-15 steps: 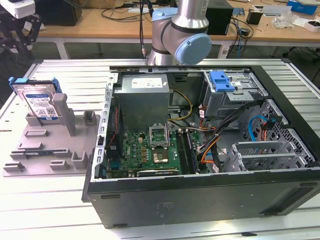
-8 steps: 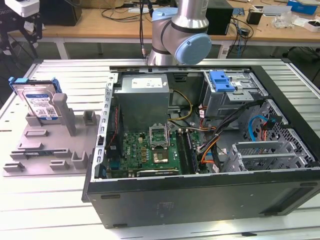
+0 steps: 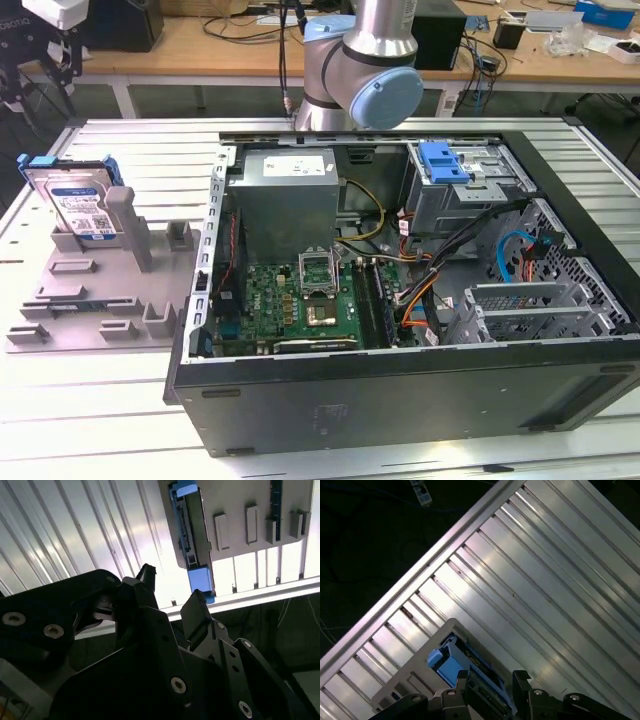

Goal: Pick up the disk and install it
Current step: 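Pick up the disk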

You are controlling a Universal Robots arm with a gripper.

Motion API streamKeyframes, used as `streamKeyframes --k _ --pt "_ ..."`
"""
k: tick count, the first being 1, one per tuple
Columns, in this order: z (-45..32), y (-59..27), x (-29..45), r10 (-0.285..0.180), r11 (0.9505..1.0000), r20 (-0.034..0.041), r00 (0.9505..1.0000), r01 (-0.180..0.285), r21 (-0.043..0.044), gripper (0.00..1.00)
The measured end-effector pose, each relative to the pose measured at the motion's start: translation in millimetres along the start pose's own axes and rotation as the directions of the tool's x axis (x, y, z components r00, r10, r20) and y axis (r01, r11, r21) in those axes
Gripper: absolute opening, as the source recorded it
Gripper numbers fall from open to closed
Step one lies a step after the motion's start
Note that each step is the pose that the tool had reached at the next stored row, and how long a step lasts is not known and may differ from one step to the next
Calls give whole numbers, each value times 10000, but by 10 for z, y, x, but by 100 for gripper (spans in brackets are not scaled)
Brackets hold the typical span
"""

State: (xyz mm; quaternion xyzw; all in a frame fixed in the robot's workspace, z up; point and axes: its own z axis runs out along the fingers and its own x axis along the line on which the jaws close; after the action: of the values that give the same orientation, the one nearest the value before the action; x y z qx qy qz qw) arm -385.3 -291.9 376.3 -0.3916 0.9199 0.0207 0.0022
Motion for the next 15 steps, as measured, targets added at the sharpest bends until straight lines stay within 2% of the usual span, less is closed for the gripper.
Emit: streamKeyframes --k 3,4,6,8,9,10,11,13,15 --pt "2 0 0 -588 9983 -27 9983 588 -10 48" --pt "3 -1 0 -1029 9947 -49 9947 1029 -17 48" --pt "5 0 0 -1438 9896 -69 9896 1438 -25 48" --pt "6 0 0 -1868 9824 -90 9824 1868 -36 48" --pt "7 -1 0 -2198 9755 -104 9755 2197 -44 48" --pt "8 -1 0 -2368 9716 -112 9715 2367 -50 48" --pt "9 -1 0 -2605 9655 -121 9654 2605 -58 48" --pt "11 -1 0 -3178 9482 -145 9480 3177 -78 48" --pt "13 -1 0 -3542 9352 -161 9350 3541 -92 48"
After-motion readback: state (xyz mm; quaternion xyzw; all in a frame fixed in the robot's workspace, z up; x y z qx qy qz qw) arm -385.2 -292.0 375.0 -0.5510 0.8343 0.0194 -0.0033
